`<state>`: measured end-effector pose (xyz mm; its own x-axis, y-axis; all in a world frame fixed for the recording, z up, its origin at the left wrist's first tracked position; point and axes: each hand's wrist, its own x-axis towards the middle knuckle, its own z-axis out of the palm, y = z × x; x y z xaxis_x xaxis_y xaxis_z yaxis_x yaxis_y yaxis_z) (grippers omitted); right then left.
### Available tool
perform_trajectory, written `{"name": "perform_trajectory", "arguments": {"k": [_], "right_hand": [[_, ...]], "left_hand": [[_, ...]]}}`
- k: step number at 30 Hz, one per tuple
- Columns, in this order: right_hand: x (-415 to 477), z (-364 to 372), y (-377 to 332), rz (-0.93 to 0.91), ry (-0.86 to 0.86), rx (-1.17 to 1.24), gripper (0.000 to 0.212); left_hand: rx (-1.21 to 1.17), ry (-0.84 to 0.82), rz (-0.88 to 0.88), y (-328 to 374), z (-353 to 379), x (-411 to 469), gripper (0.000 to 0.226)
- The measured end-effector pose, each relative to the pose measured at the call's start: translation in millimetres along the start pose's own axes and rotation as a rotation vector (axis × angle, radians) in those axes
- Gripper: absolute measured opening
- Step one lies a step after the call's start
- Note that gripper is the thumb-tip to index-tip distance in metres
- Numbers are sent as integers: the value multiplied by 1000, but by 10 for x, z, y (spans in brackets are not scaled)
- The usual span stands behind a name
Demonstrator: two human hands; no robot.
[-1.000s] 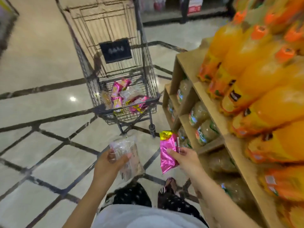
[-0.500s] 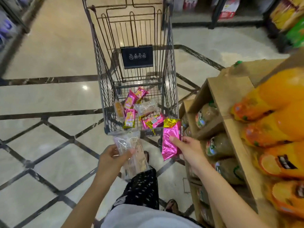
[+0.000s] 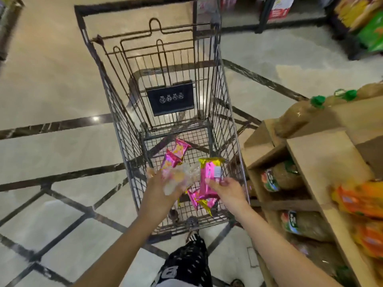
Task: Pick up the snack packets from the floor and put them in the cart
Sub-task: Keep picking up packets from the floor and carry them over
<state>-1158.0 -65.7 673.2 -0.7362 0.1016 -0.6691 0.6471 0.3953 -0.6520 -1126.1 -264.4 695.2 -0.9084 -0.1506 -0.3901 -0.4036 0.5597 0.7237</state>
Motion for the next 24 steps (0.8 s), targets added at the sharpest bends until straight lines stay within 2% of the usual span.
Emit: {"name": "perform_trajectory", "arguments": {"k": [2,4,10,13,15,21,24], "right_hand": [[60,36,25,46,39,-26,63],[16,16,29,65,72,-54,75],[-302,-190,404,0,210,-345,44],[-566,-258,697,-16,272,-608,53],[-815,-278,888,45,288,-693,65],[-1777,-55,1744,294,361,-604,74],[-2390,188,2202,440,453,-515,67]], "left_hand": [[142,-36,45,-1,-8,150,66],[261,-67,110,4,-3,264,66],[771,-239,448,166,138,281,59],[923,-304,578,269,251,106,57],[940,-350,661,279,361,-45,54],[1083,-568,923,103,782,-575,53],[1158,-657,1085,-17,997,-1002,53]]}}
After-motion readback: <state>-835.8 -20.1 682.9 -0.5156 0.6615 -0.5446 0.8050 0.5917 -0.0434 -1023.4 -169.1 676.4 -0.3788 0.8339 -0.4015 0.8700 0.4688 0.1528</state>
